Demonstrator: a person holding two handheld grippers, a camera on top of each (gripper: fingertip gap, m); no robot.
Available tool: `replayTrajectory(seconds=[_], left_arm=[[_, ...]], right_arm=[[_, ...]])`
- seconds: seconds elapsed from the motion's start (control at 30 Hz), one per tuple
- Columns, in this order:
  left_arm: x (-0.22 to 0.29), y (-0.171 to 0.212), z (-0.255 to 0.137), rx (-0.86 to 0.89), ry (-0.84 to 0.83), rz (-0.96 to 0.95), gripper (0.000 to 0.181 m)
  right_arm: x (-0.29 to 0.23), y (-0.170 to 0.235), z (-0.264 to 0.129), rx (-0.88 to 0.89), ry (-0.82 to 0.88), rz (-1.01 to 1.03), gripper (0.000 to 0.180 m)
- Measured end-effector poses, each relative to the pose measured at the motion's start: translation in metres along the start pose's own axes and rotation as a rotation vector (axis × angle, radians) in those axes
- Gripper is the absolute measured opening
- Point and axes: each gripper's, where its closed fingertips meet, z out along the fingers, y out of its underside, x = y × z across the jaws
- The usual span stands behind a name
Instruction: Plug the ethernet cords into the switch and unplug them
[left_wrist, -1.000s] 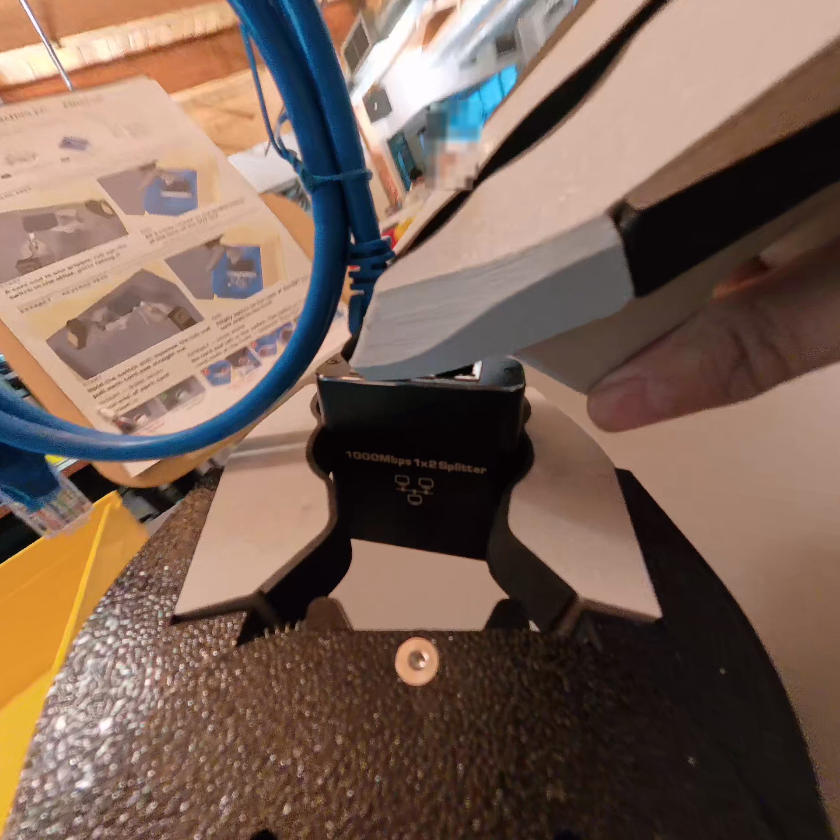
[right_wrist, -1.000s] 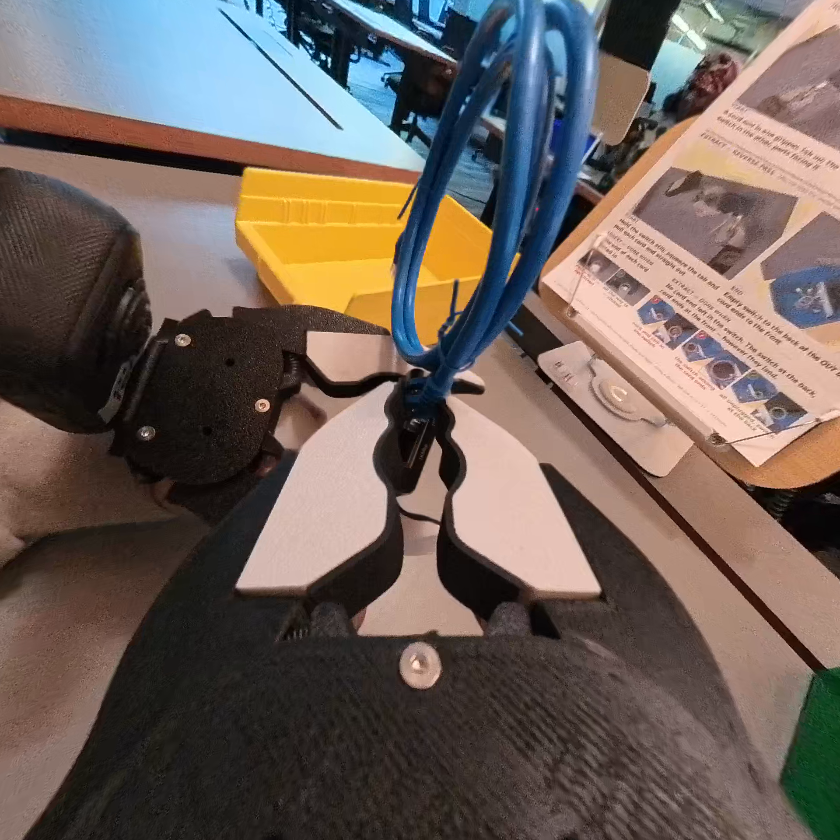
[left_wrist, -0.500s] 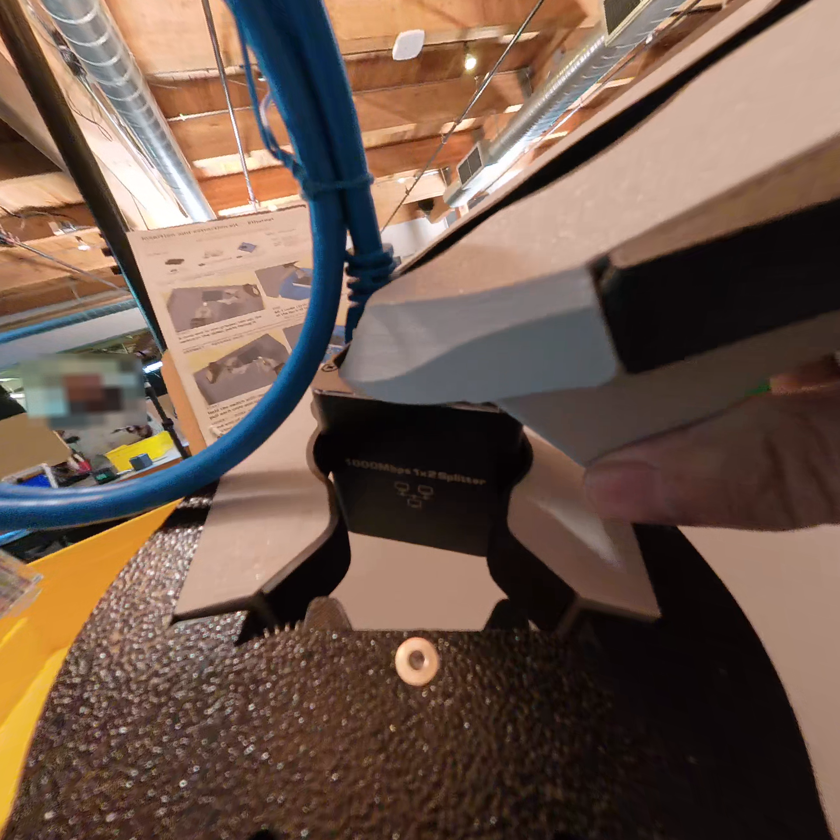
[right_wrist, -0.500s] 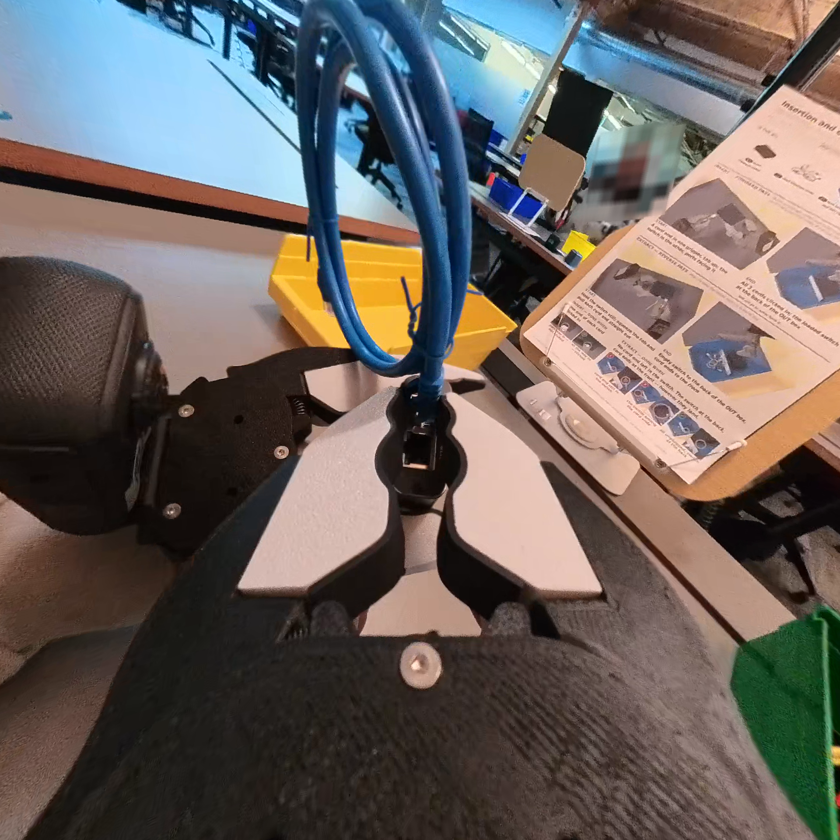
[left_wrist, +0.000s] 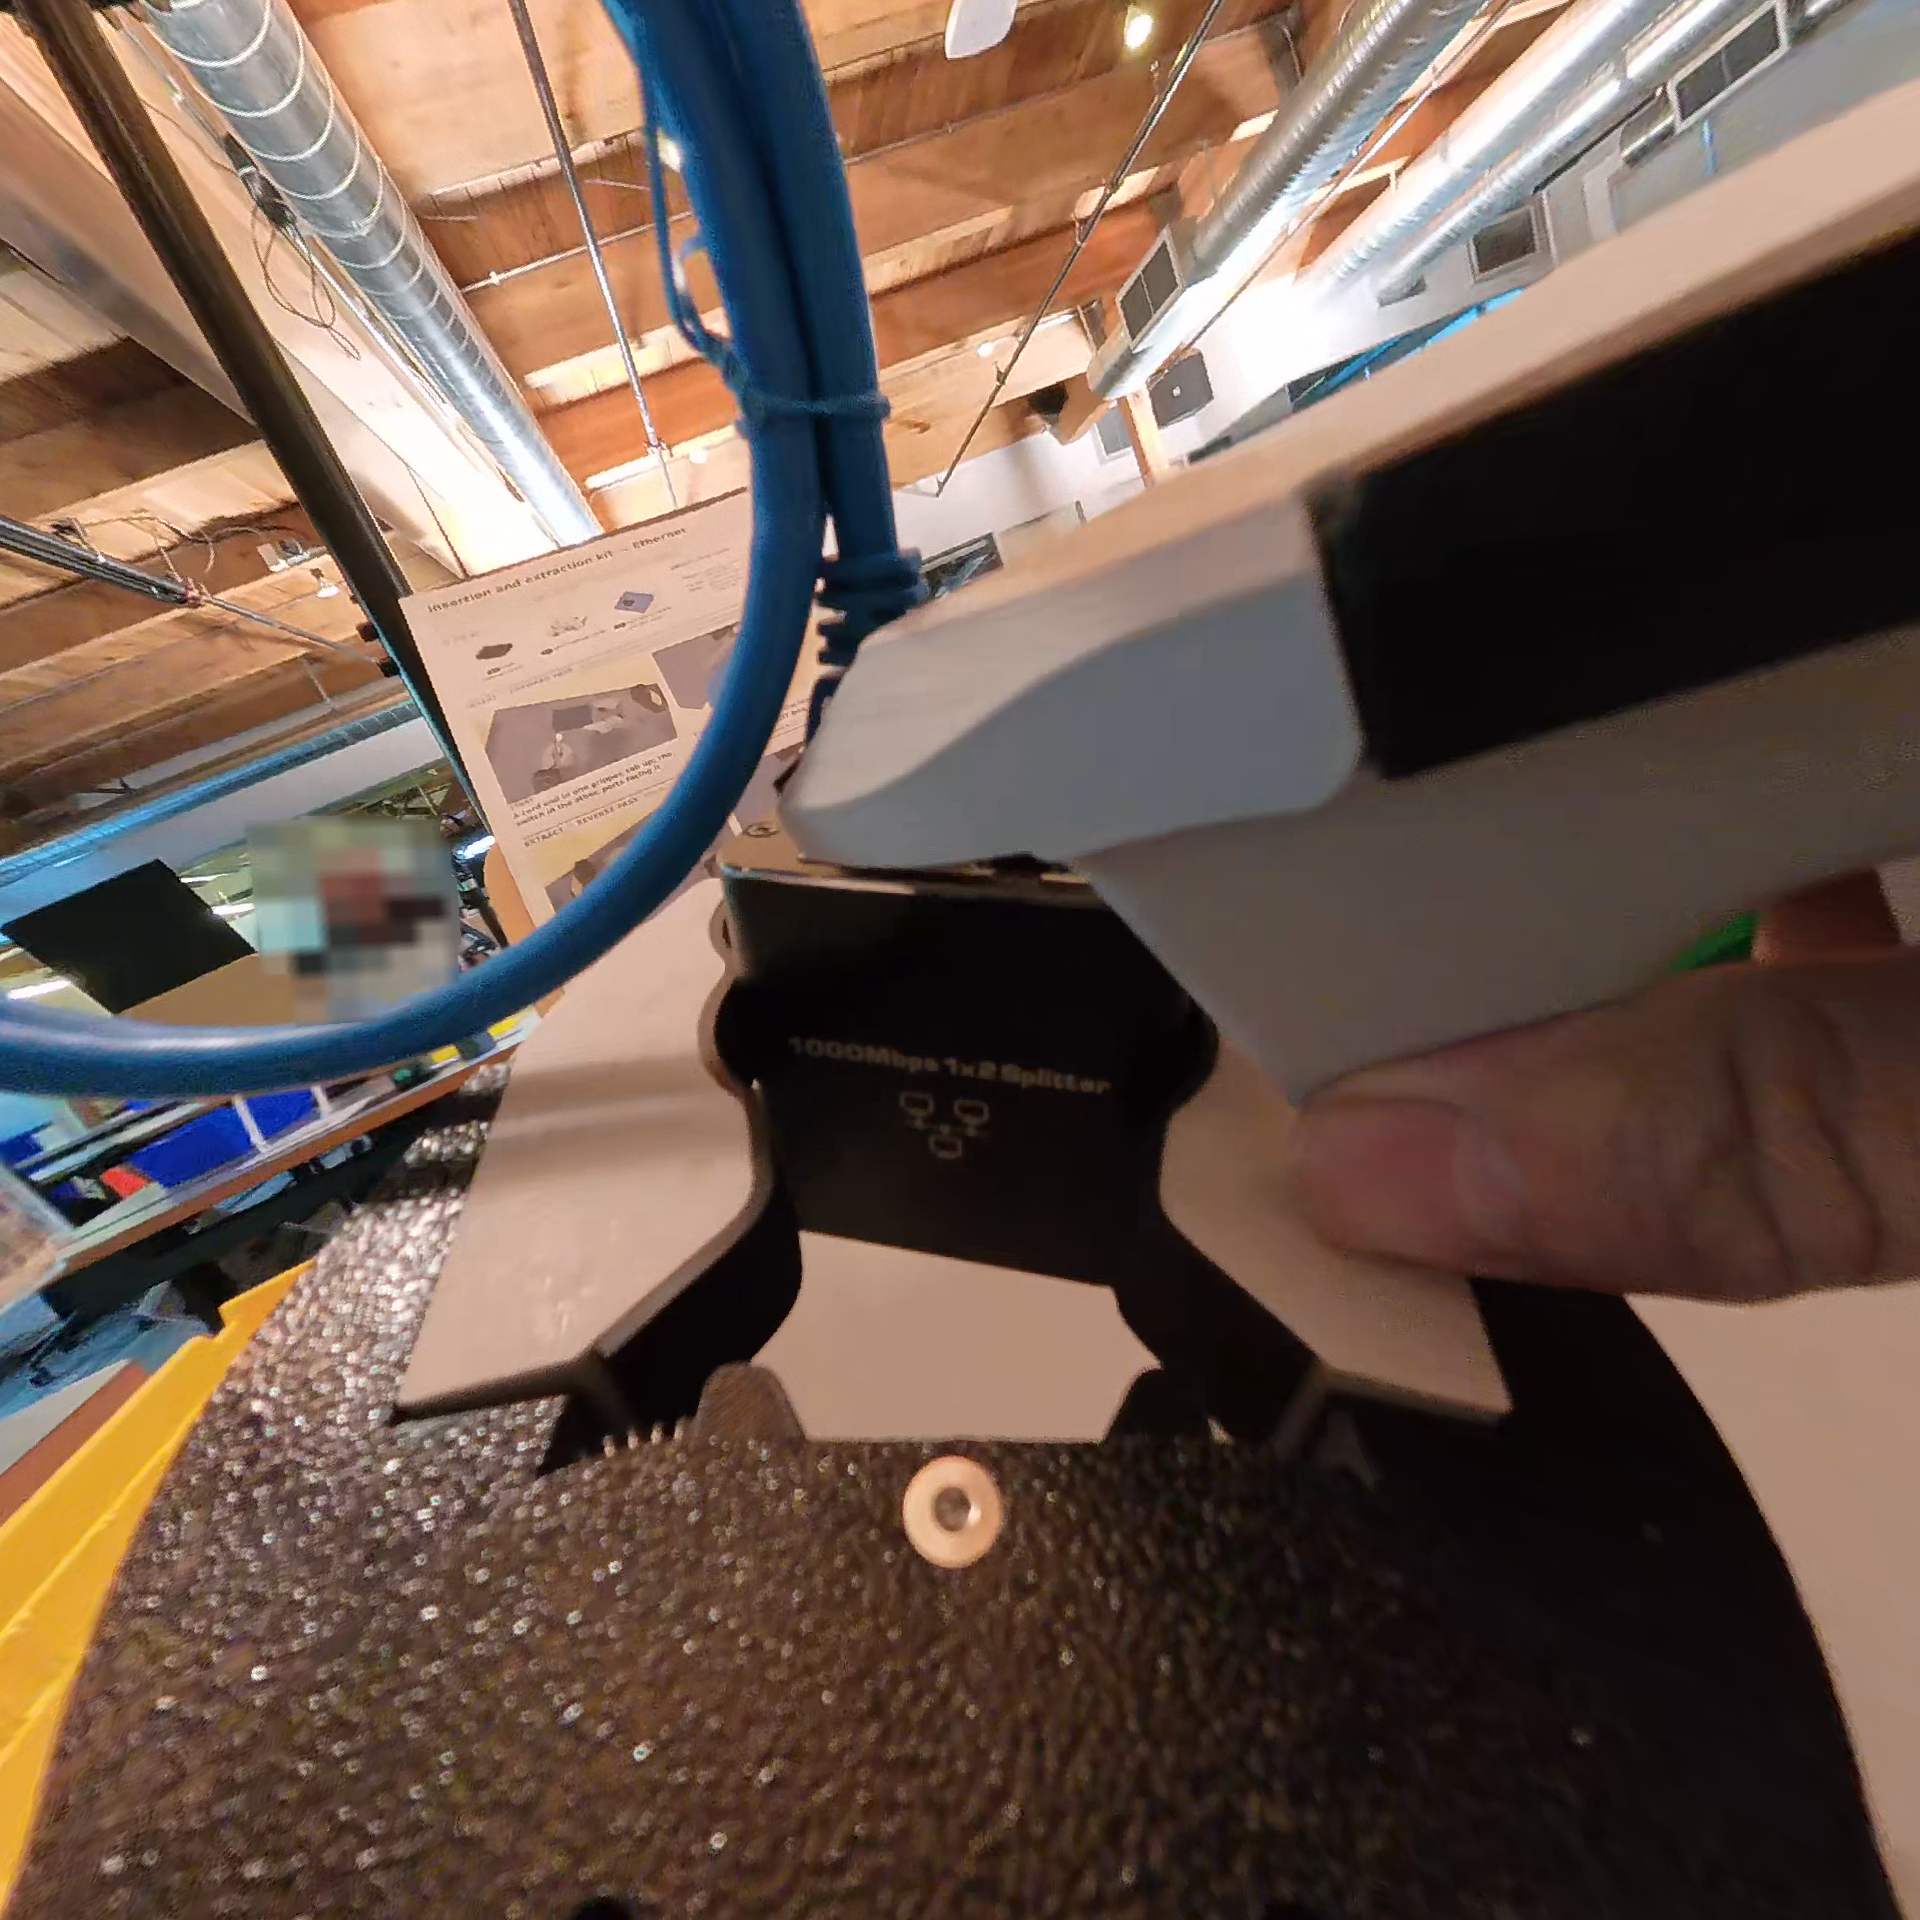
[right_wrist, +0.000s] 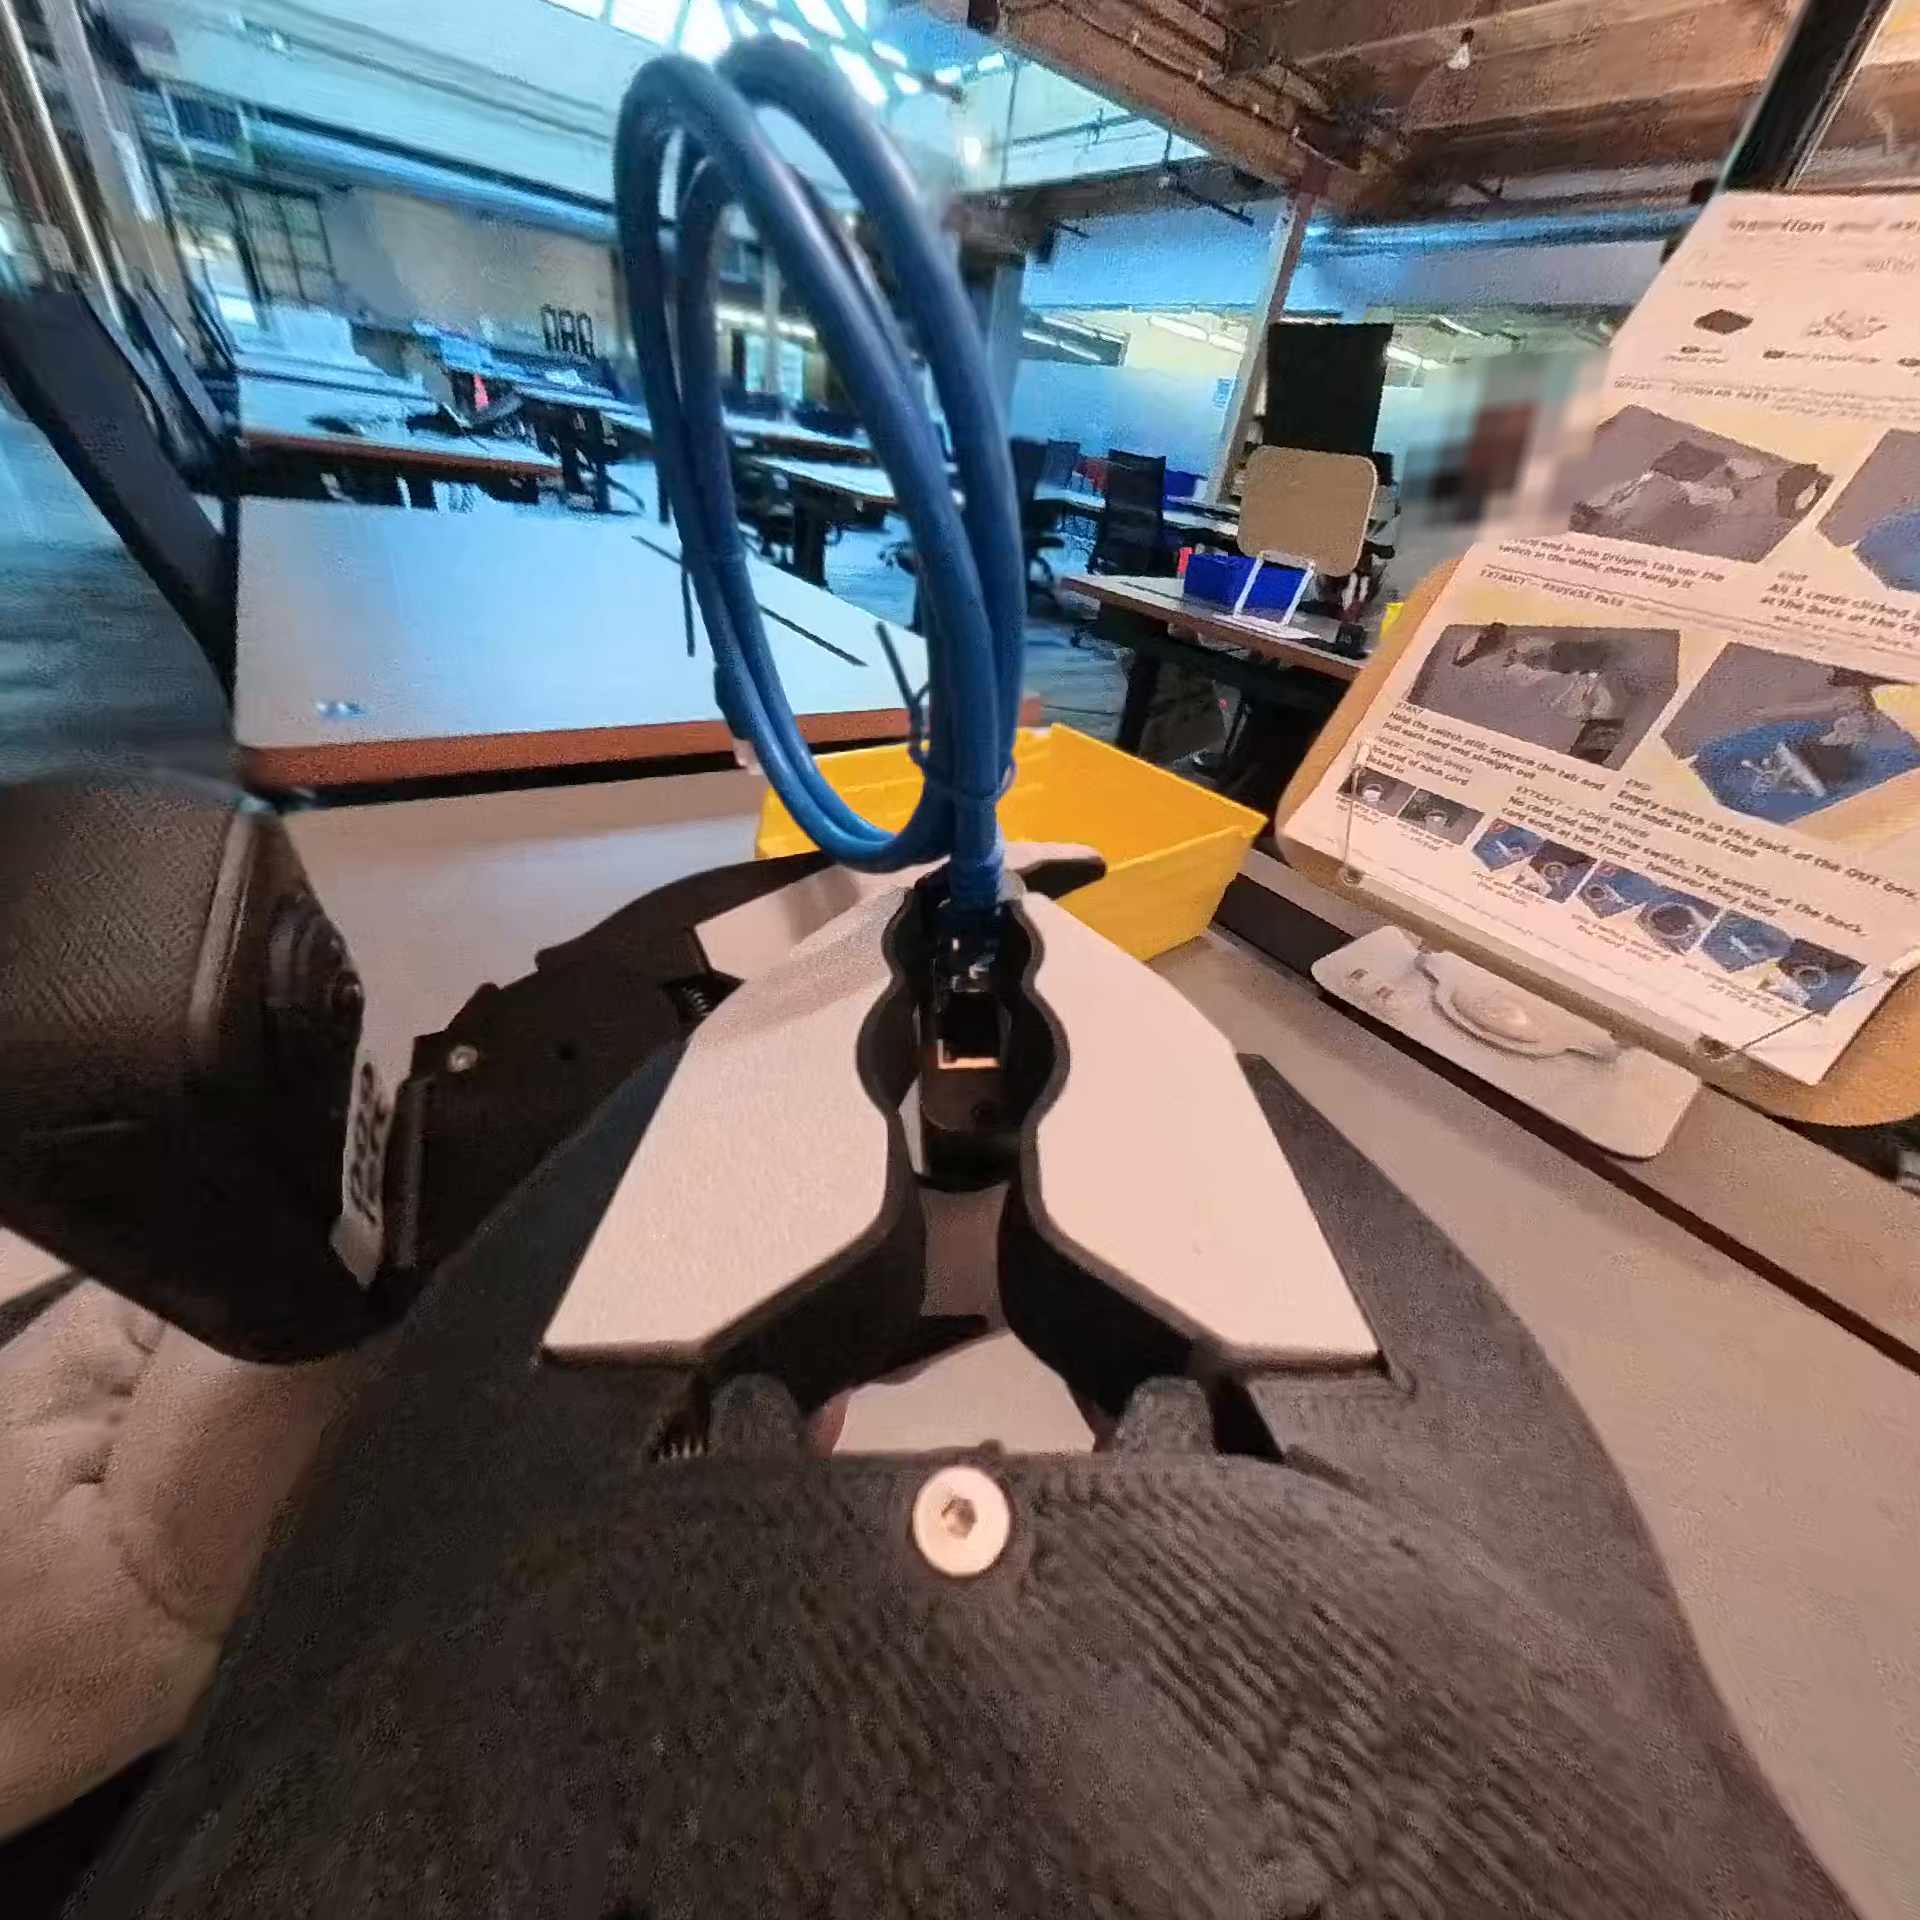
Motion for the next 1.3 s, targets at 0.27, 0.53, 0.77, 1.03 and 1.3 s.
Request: replayTrajectory(seconds=[0.27,0.53,0.77,1.03,1.3], left_arm=[[0.013,0.024,0.019,-0.102,0.042,0.075,0.076],[0.033,0.067,0.020,-0.209,0.094,0.162,0.076],[0.040,0.081,0.011,-0.260,0.123,0.282,0.076],[0.048,0.081,-0.004,-0.292,0.192,0.119,0.076],[0.046,0.071,-0.003,-0.302,0.189,0.088,0.076]], right_arm=[[0.032,0.020,0.004,-0.001,-0.007,0.208,0.015],[0.051,0.063,0.005,0.041,-0.068,0.580,0.015],[0.049,0.081,0.000,0.030,-0.065,0.651,0.015],[0.036,0.082,-0.004,-0.144,0.005,0.338,0.014],[0.037,0.072,-0.005,-0.140,-0.023,0.329,0.014]])
